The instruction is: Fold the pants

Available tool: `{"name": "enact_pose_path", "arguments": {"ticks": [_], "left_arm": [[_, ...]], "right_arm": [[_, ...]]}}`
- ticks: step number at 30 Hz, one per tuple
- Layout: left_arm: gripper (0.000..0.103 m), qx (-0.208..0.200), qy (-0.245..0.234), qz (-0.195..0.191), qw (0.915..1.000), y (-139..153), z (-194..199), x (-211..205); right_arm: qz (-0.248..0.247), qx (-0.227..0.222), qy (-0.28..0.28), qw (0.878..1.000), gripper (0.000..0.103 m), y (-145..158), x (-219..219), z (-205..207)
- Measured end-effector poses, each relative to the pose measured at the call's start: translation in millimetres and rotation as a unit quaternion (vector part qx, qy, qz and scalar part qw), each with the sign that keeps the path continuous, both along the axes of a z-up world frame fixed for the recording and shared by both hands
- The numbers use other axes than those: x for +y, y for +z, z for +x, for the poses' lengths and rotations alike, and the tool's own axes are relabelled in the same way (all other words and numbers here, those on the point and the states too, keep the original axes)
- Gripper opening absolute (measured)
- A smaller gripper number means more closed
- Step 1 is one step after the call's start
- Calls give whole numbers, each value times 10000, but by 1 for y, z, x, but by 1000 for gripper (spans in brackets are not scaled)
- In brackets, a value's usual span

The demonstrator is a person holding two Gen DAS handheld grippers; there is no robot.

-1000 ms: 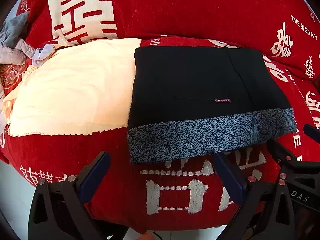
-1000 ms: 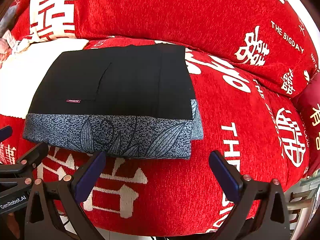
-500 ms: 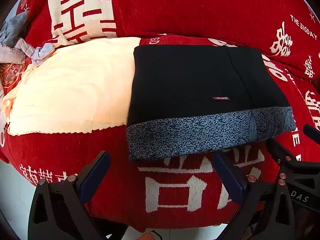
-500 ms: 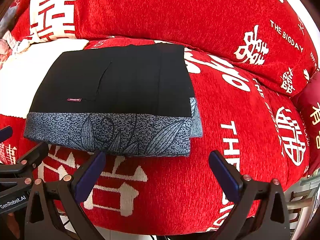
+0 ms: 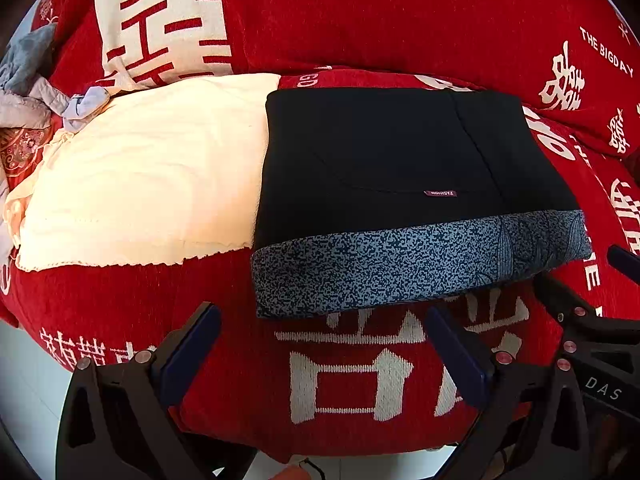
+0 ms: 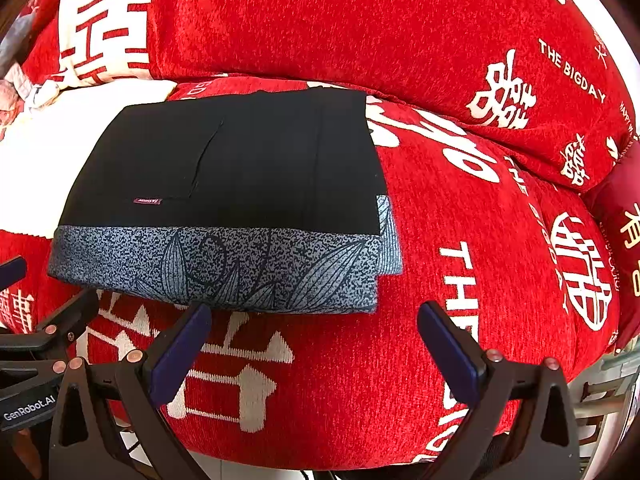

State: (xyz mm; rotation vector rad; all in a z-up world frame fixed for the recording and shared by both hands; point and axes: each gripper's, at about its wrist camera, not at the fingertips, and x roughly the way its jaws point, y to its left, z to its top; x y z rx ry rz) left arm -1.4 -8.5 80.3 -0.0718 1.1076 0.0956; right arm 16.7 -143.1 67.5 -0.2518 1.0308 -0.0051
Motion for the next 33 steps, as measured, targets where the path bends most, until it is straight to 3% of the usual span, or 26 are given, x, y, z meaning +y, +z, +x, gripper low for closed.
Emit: {"name": "enact_pose_path", "arguments": {"ticks": [33], "left_arm": [[103,-205,51,76,9997,20,-17,-5]], "right_arm": [[71,-324,21,9994,103,23,-2,-16]]}}
